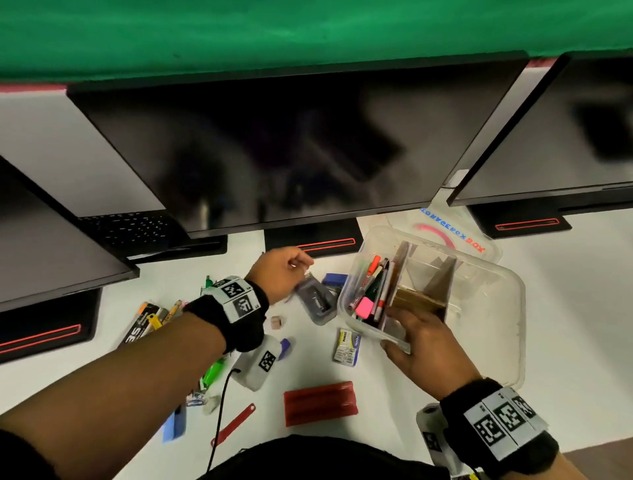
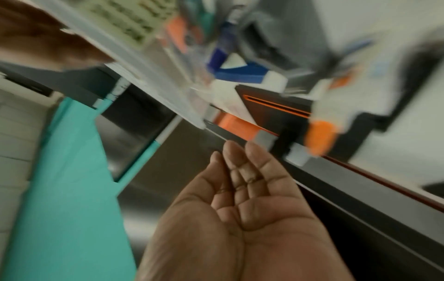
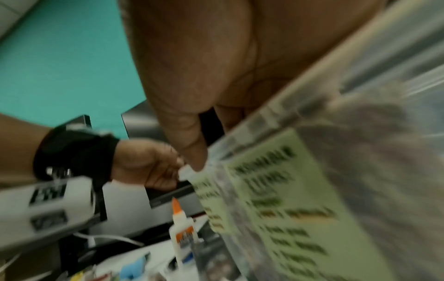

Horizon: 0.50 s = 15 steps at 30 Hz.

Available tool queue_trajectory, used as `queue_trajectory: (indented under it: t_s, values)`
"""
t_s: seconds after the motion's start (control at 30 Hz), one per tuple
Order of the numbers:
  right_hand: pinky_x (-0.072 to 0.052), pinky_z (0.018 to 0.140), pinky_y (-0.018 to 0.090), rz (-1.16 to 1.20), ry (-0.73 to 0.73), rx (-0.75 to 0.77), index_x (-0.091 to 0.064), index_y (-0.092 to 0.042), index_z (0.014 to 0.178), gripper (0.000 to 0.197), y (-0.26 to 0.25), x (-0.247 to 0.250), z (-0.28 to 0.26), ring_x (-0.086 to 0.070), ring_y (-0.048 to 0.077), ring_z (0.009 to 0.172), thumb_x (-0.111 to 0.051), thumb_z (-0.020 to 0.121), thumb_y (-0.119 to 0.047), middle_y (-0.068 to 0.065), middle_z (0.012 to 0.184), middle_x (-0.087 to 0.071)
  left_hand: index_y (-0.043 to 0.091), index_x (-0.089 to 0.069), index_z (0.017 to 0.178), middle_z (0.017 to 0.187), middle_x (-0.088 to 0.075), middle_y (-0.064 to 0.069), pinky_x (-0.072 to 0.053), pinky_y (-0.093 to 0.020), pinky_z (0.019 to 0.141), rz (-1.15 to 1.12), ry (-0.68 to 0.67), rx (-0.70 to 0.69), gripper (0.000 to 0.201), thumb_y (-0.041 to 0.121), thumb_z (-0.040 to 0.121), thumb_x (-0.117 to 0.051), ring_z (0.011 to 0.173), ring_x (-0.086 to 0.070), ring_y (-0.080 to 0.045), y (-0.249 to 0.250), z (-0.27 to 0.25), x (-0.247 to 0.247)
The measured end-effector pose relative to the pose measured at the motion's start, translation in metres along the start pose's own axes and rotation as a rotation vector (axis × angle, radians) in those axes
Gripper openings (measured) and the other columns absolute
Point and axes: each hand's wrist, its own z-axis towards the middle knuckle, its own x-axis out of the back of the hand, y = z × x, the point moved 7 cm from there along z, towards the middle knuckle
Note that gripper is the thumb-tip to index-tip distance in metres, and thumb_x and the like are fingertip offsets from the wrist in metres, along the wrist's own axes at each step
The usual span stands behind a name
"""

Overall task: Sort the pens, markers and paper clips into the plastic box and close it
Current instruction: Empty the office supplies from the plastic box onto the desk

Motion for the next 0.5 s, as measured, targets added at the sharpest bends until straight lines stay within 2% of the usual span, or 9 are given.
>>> queue_trajectory:
  t_s: [0.07,0.1,0.2,0.3,0.4,0.5]
  values:
    - [-0.05,0.084,0.031,0.034,0.081,0.012,-0.067,-0.018,0.109,0.031,-0.018,0.007,0.005,-0.064,0.027,0.098,-0.068,0.078,-0.023,0.005,0.106,-0.068,0.013,-0.067,0.101,0.099,-0.066,0.0,-0.043,-0.021,0.081,0.083,0.03,0.06,0.022,0.005,0.088,-0.051,0.093,-0.061,-0.018,-0.034,-0.005,0.021]
    - [-0.051,0.081,0.031,0.04,0.111,0.037,-0.068,-0.017,0.103,0.026,-0.03,0.009,0.008,-0.064,0.026,0.092,-0.068,0.077,-0.019,0.005,0.101,-0.069,0.011,-0.067,0.103,0.103,-0.067,-0.002,-0.041,-0.02,0.083,0.129,0.037,0.08,0.022,0.005,0.088,-0.051,0.097,-0.06,-0.019,-0.049,-0.008,0.03]
    - [-0.052,0.08,0.031,0.024,0.075,0.133,-0.069,-0.015,0.099,0.024,-0.075,-0.003,0.019,-0.065,0.025,0.088,-0.066,0.076,-0.019,0.006,0.099,-0.07,0.008,-0.067,0.105,0.111,-0.068,-0.006,-0.041,-0.021,0.086,0.246,0.022,0.144,0.022,0.005,0.088,-0.052,0.105,-0.061,-0.023,-0.098,-0.022,0.051]
    - [-0.053,0.079,0.031,-0.025,-0.066,0.256,-0.07,-0.015,0.098,0.026,-0.115,-0.035,0.03,-0.068,0.025,0.085,-0.06,0.075,-0.024,0.004,0.095,-0.072,0.01,-0.065,0.108,0.112,-0.068,-0.008,-0.042,-0.024,0.085,0.337,0.005,0.224,0.023,0.01,0.088,-0.053,0.104,-0.061,-0.025,-0.134,-0.038,0.063]
    - [-0.052,0.085,0.034,-0.041,-0.204,0.326,-0.069,-0.012,0.103,0.028,-0.144,-0.074,0.041,-0.065,0.03,0.095,-0.057,0.079,-0.017,0.008,0.101,-0.07,0.014,-0.063,0.11,0.114,-0.065,-0.007,-0.044,-0.027,0.086,0.432,-0.018,0.269,0.024,0.019,0.088,-0.054,0.105,-0.059,-0.026,-0.158,-0.05,0.073]
    - [-0.04,0.101,0.03,-0.023,-0.28,0.339,-0.059,-0.009,0.123,0.037,-0.167,-0.107,0.059,-0.052,0.029,0.119,-0.048,0.088,-0.01,0.011,0.124,-0.06,0.018,-0.064,0.11,0.116,-0.063,-0.005,-0.046,-0.032,0.093,0.478,-0.032,0.303,0.027,0.02,0.084,-0.055,0.109,-0.058,-0.025,-0.178,-0.06,0.086]
